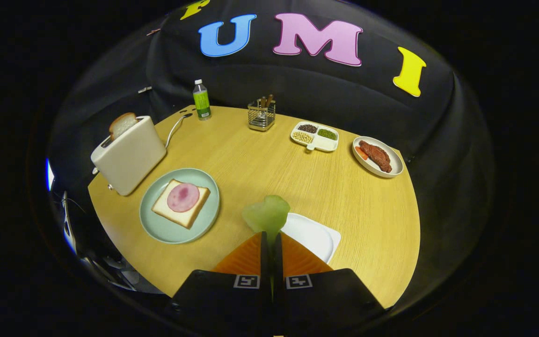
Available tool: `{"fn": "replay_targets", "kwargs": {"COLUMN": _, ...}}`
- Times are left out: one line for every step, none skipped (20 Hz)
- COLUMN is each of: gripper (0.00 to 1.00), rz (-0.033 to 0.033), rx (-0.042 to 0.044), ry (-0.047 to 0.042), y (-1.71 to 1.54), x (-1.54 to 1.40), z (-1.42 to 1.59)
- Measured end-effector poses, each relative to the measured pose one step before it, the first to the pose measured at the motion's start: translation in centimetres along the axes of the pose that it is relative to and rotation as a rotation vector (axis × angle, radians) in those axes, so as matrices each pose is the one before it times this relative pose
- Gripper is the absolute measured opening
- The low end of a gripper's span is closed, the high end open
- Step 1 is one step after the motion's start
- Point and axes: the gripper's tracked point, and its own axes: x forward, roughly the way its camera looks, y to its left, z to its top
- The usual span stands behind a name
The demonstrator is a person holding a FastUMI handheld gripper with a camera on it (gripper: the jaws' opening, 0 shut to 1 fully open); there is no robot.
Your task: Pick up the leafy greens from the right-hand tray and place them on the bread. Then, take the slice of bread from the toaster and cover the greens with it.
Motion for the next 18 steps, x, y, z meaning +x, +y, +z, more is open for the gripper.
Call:
{"fn": "replay_targets", "kwargs": {"gripper": 0.06, "rz": -0.00296, "rx": -0.00142, "ry": -0.00897, "y": 0.772, "x": -0.428, "z": 0.704}}
{"fn": "replay_targets", "kwargs": {"gripper": 0.06, "rz": -0.00251, "rx": -0.00366, "ry": -0.01576, "y": 0.679, "x": -0.335, "z": 0.866}}
{"fn": "replay_targets", "kwargs": {"gripper": 0.06, "rz": 0.00185, "rx": -0.00569, "ry": -0.01411, "y": 0.924, "x": -0.255, "z": 0.704}}
{"fn": "replay_targets", "kwargs": {"gripper": 0.05, "rz": 0.0072, "rx": -0.00197, "ry": -0.01465, "y": 1.019, "x": -0.191, "z": 0.831}}
{"fn": "replay_targets", "kwargs": {"gripper": 0.05, "rz": 0.01121, "rx": -0.00072, "ry": -0.01032, "y": 1.062, "x": -0.104, "z": 0.679}}
{"fn": "replay_targets", "kwargs": {"gripper": 0.06, "rz": 0.01079, "rx": -0.00324, "ry": -0.0052, "y": 0.955, "x": 0.008, "z": 0.54}}
{"fn": "replay_targets", "kwargs": {"gripper": 0.06, "rz": 0.00648, "rx": -0.00858, "ry": -0.00751, "y": 0.912, "x": 0.022, "z": 0.502}}
{"fn": "replay_targets", "kwargs": {"gripper": 0.06, "rz": 0.00289, "rx": -0.01553, "ry": -0.0081, "y": 0.698, "x": 0.255, "z": 0.516}}
{"fn": "replay_targets", "kwargs": {"gripper": 0.06, "rz": 0.00502, "rx": -0.01791, "ry": -0.0027, "y": 0.806, "x": 0.375, "z": 0.31}}
{"fn": "replay_targets", "kwargs": {"gripper": 0.06, "rz": 0.00699, "rx": -0.01638, "ry": -0.00377, "y": 0.756, "x": 0.373, "z": 0.21}}
{"fn": "replay_targets", "kwargs": {"gripper": 0.06, "rz": 0.00784, "rx": -0.01701, "ry": 0.00065, "y": 0.844, "x": 0.346, "z": 0.082}}
{"fn": "replay_targets", "kwargs": {"gripper": 0.06, "rz": 0.00513, "rx": -0.01578, "ry": 0.00177, "y": 0.684, "x": 0.458, "z": 0.102}}
{"fn": "replay_targets", "kwargs": {"gripper": 0.06, "rz": 0.00373, "rx": -0.01643, "ry": -0.00413, "y": 0.752, "x": 0.555, "z": 0.206}}
{"fn": "replay_targets", "kwargs": {"gripper": 0.06, "rz": -0.00169, "rx": -0.01939, "ry": -0.00963, "y": 0.539, "x": 0.501, "z": 0.275}}
{"fn": "replay_targets", "kwargs": {"gripper": 0.06, "rz": 0.00178, "rx": -0.01907, "ry": -0.00505, "y": 0.604, "x": 0.737, "z": 0.251}}
{"fn": "replay_targets", "kwargs": {"gripper": 0.07, "rz": 0.01065, "rx": -0.01566, "ry": -0.00356, "y": 0.886, "x": 0.589, "z": 0.033}}
{"fn": "replay_targets", "kwargs": {"gripper": 0.07, "rz": 0.00814, "rx": -0.01623, "ry": -0.00045, "y": 0.858, "x": 0.756, "z": 0.003}}
{"fn": "replay_targets", "kwargs": {"gripper": 0.07, "rz": 0.00346, "rx": -0.01733, "ry": 0.00009, "y": 0.603, "x": 0.679, "z": 0.003}}
